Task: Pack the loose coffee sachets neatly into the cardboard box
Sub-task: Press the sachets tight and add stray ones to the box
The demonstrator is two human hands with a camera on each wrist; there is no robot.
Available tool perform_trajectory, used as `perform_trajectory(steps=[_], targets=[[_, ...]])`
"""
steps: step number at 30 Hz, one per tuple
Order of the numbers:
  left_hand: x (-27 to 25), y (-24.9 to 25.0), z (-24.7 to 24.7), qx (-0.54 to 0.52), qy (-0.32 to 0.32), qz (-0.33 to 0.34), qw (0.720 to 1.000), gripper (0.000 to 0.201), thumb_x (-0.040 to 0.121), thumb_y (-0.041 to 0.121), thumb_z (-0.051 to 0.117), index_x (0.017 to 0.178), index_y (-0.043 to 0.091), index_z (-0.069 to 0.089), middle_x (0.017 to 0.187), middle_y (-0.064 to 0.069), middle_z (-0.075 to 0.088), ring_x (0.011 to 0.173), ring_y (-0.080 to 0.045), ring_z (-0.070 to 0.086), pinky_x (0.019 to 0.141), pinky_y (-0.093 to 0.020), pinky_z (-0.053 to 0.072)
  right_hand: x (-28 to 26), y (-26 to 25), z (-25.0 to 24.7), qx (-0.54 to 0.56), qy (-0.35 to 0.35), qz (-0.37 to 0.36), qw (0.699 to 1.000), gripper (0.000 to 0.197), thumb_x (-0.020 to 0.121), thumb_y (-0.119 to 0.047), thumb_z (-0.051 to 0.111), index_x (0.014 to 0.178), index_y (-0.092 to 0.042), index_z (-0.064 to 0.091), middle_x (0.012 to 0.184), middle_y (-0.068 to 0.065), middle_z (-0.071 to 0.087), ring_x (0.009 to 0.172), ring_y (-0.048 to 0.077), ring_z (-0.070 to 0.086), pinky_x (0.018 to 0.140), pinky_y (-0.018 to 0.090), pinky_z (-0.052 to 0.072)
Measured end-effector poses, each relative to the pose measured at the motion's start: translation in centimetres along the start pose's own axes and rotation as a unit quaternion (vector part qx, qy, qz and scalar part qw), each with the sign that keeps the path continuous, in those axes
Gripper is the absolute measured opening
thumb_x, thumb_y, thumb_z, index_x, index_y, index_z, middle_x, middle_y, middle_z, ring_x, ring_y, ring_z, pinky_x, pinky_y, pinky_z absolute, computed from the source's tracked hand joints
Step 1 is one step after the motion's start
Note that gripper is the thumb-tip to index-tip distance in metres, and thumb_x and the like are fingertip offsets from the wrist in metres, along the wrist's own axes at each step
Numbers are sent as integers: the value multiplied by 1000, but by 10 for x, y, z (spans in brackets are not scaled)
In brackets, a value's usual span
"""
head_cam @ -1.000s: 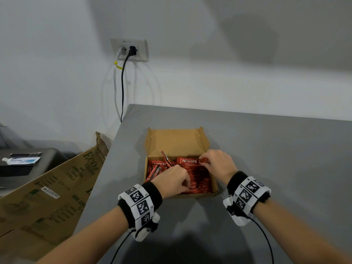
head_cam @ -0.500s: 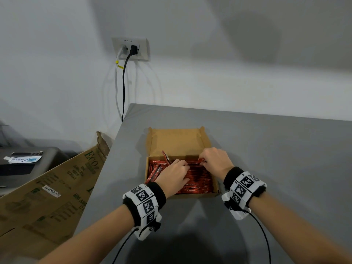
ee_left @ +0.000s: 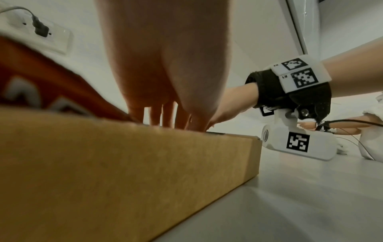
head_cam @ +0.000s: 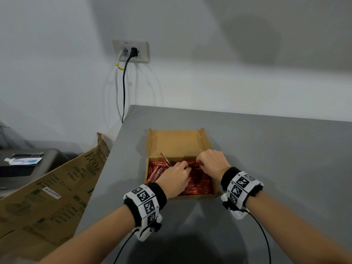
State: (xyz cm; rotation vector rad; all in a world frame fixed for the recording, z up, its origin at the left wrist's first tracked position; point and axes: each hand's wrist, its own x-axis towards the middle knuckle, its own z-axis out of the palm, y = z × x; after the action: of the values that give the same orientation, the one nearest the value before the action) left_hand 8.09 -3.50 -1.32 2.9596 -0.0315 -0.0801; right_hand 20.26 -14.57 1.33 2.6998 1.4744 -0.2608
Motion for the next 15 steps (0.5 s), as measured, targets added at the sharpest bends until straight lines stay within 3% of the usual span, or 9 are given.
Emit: perform_trajectory(steps=[5,10,13,15], targets=[[1,1,-1,-9,56,-6,998,40,96,18,41,135,6,41,135,-9,38,122,-22,38,99,-35,41,2,-7,-1,-30,-11,-3,999,22,90,-2,45,98,-9,64,106,9,63,98,31,60,77,38,47],[1,0,5,11,12,-1,1000,42,98,16,37,137,1,39,133,-13,42,119,-25,41,101,-38,40,0,3,-1,59,-16,21,998,19,88,-11,54,104,-12,65,106,9,64,100,30,60,83,39,50],[0,-1,7,22,12,-1,1000,44,99,18,35,140,2,34,135,-11,39,121,-24,39,104,-35,37,-2,10,-6,117,-3,50,992,10,86,-15,58,86,-9,67,92,9,66,88,27,63,76,37,52],[0,-2,5,24,12,0,1000,44,100,19,34,141,3,34,136,-11,38,123,-24,38,105,-35,35,-4,10,-4,132,-2,52,990,9,87,-12,56,83,-9,64,91,10,64,87,27,63,74,36,51]])
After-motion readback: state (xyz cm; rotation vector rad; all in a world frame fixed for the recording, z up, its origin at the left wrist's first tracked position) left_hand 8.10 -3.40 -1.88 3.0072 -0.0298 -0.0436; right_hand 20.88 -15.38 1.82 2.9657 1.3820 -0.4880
